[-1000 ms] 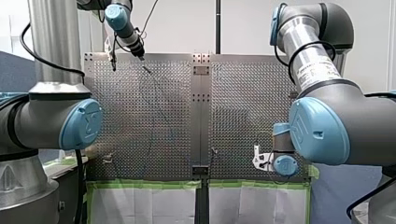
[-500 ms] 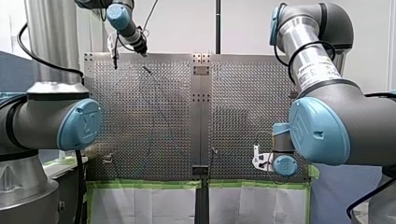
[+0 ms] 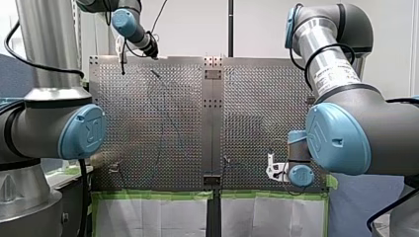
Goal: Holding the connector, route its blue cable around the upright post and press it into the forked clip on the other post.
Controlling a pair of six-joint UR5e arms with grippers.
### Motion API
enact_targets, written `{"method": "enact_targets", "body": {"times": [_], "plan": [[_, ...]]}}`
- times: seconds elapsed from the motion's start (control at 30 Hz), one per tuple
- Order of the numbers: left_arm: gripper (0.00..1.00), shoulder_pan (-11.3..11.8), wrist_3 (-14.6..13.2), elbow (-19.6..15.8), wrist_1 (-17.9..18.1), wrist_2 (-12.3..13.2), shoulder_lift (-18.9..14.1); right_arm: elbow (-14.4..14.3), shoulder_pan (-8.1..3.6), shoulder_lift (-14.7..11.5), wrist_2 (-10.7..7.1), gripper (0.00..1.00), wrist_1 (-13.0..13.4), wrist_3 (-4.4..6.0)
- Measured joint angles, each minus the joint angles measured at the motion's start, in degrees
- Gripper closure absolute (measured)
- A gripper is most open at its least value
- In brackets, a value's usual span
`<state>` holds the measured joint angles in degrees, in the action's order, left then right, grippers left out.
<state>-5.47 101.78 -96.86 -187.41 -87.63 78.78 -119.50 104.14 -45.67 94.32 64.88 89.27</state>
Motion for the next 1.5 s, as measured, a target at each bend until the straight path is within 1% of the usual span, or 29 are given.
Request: {"method": "enact_targets", "body": {"times": [0.13, 0.27, 0.37, 0.47, 0.6, 0.77, 0.93, 1.07, 1.27, 1.5], "plan": [[0.0, -0.7, -0.1, -2.1, 2.1, -0.5, 1.0, 0.0, 0.04, 0.2, -0.01, 1.0, 0.0, 0.13], [0.0, -1.6, -0.5, -4.2, 4.2, -2.0, 2.3, 0.0, 0.05, 0.3, -0.17, 1.0, 0.0, 0.26], [0.0, -2.2, -1.5, -5.5, 5.5, -2.9, 3.3, 0.0, 0.02, 0.4, -0.24, 1.0, 0.1, 0.38], [0.0, -2.5, -2.6, -6.9, 6.9, -3.2, 4.2, 0.0, 0.04, 0.4, -0.26, 1.0, 0.1, 0.44], [0.0, -3.0, -3.9, -9.0, 9.0, -2.8, 5.5, 0.0, 0.04, 0.5, -0.27, 1.0, 0.1, 0.47], [0.0, -3.3, -4.8, -11.2, 11.3, -2.1, 6.3, 0.0, 0.05, 0.7, -0.28, 1.0, 0.1, 0.46], [0.0, -3.9, -6.7, -13.6, 13.7, -1.0, 8.1, 0.0, 0.0, 0.8, -0.27, 1.0, 0.1, 0.48], [0.0, -4.0, -8.1, -13.8, 15.4, -0.8, 8.7, 0.0, -0.06, 0.9, -0.27, 1.0, 0.1, 0.48], [0.0, -4.0, -9.5, -12.9, 18.3, -0.7, 8.8, 0.0, -0.19, 1.7, -0.35, 1.0, 0.2, 0.48], [0.0, -3.8, -12.7, -12.2, 22.0, -1.1, 8.8, 0.0, -0.4, 2.6, -0.74, 1.0, 0.2, 0.48]]}}
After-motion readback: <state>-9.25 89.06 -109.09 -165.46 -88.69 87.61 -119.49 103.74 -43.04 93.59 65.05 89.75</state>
